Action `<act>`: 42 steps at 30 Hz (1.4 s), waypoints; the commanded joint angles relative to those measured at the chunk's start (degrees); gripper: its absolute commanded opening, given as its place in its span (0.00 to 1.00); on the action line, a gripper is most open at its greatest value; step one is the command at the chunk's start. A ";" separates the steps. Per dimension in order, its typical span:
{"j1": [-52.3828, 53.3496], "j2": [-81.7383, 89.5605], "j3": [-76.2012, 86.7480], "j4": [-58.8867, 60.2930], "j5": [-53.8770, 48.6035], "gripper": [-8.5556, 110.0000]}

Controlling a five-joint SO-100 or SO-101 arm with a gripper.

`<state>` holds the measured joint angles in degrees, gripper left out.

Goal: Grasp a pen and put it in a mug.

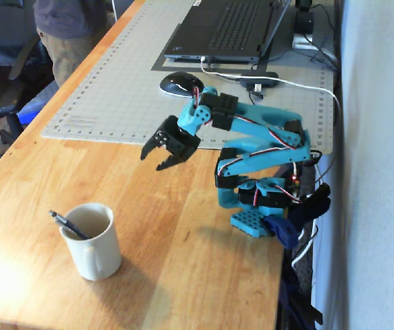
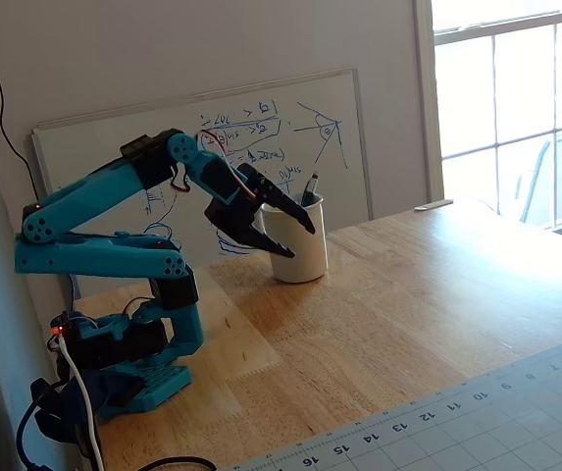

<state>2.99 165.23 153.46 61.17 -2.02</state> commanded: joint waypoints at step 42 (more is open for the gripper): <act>2.99 26.81 24.87 6.33 0.26 0.20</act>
<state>5.36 190.46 178.77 68.12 -2.29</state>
